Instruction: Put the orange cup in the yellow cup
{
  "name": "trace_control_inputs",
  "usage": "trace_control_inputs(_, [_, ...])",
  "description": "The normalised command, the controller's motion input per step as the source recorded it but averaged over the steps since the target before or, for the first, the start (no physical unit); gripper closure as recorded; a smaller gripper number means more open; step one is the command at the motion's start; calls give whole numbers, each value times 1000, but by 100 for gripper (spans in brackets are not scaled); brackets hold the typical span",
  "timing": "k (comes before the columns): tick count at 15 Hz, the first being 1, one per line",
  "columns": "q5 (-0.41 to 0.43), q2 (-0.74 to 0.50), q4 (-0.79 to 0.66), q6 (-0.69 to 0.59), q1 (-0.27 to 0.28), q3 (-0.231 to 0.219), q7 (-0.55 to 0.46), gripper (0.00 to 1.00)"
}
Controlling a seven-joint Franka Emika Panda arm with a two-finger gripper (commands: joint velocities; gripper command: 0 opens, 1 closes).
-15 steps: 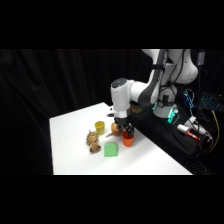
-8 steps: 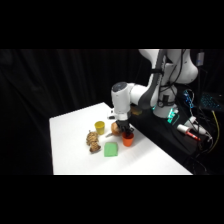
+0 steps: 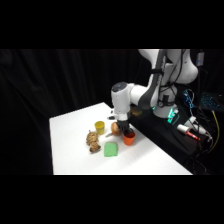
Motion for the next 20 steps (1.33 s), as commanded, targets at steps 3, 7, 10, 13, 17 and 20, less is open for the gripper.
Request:
trace_control_inputs(3, [68, -278, 101, -380, -3, 21, -152, 94])
trace_control_inputs(7, [8, -295, 199, -486, 9, -12, -126, 94])
trace_control_inputs(10, [-75, -142, 253, -294, 0, -51, -92, 95])
trace_control_inputs(13, [-127, 1, 275, -171, -36, -84, -81, 95])
trace_control_inputs(17, [-105, 71, 284, -190, -91, -98, -104, 95])
trace_control_inputs(20, [-50, 74, 284, -230, -118, -81, -153, 95])
